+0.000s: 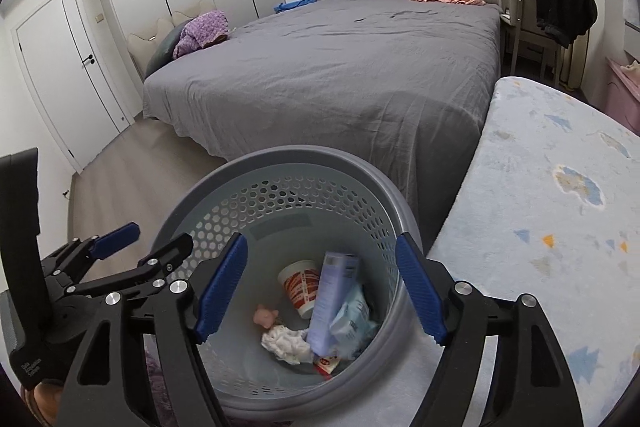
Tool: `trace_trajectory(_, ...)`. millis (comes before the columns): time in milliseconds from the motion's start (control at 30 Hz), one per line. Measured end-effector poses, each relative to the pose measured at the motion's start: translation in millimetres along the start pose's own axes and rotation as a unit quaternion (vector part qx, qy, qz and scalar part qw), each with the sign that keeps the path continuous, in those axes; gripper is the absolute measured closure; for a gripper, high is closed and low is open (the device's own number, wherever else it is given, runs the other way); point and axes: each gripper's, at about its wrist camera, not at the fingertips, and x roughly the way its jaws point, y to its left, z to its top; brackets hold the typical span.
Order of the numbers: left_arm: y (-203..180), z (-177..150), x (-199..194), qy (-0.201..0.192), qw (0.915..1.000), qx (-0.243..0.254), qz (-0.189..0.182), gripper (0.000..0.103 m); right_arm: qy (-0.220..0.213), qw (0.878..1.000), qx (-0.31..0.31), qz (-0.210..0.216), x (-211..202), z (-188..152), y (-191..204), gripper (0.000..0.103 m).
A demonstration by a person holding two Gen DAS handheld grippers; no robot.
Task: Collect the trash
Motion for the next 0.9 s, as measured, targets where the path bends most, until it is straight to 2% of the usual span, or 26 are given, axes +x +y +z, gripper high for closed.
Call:
trace_trajectory(200, 1.7, 0.1, 3.4, 0.007, 1.0000, -0.001, 0.006, 0.026, 0.003, 1.000, 0.007, -0.009, -1.0, -3.7, -3.0, 0.030)
trace_trajectory(333, 3.7, -0.1, 2.8, 0.006, 0.9999, -0.004, 0.009, 0.019, 0.001, 1.000, 0.004, -0.017, -2.6, -5.7, -1.8, 0.030)
trace_trajectory(900, 4.7, -0.9, 0.6, 0.001, 0.9999, -0.004, 0.014, 0.013, 0.001, 1.000, 0.008, -0.029, -3.4, -8.4, -4.1, 0.030)
